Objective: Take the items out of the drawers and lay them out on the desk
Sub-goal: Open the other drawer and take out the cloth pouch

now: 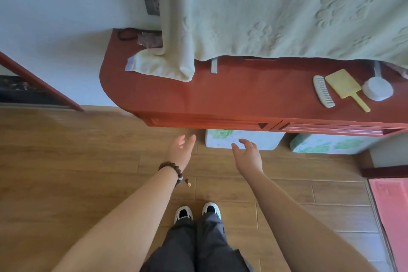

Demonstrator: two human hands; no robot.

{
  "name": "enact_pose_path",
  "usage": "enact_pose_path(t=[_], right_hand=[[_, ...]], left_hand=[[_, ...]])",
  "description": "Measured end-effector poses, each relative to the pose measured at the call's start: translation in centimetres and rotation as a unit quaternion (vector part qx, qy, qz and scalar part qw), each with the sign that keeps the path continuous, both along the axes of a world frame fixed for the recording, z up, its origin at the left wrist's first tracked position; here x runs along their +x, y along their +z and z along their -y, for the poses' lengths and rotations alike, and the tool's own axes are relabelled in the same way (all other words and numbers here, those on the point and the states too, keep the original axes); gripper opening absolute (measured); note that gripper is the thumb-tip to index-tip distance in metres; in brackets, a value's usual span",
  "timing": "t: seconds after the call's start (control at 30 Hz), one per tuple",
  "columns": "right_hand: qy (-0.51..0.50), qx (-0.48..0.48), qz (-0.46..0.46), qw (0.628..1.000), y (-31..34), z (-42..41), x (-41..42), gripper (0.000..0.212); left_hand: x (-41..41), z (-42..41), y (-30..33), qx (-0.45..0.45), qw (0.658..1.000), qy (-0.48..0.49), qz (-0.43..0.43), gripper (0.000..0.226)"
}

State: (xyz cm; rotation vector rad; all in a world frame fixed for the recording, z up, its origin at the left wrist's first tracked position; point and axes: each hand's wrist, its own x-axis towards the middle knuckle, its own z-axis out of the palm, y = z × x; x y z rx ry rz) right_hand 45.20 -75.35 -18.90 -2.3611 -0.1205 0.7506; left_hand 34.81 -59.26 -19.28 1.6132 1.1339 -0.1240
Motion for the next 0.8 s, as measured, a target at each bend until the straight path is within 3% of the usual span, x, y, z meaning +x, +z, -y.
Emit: enact_pose_path(t=[0.07,0.17,0.3,0.4,0.5,0.67,0.8], right_hand=[[-0.065,0.035,-0.055,0.996,-1.0,-0.5,1.6,0.045],[-0.174,0.102,-0.153,0.967,-3.5,-1.4,3.7,0.043],[-0.306,0.236,-0.259,0.885,-6.7,-2.1,5.9,0.039],[-0.313,0.282,-0.276,0.864,-8.2,-2.5,6.9,0.047],[-0.384,0.356,-0.312,0.793,-8.9,-2.6,7.6,0.062],[-0.435,0.430,-0.351,0.709,-9.8,-2.8,8.2,0.085],[-0.428,0.452,-0.364,0.693,-10.1,-2.5,8.2,0.085]], left_hand=[[1.1,-1.0,-1.0,-0.124,0.988,0.086,0.006,0.067],[2.7,-2.0,-3.2,-0.301,0.918,0.251,0.061,0.068],[4.1,-2.4,-5.9,-0.389,0.828,0.371,0.160,0.084],[5.0,-2.8,-6.7,-0.418,0.778,0.414,0.221,0.096],[5.7,-3.4,-7.1,-0.414,0.760,0.441,0.237,0.098],[7.0,-3.6,-6.9,-0.408,0.742,0.472,0.246,0.108],[6.9,-3.1,-6.7,-0.410,0.739,0.476,0.243,0.109]])
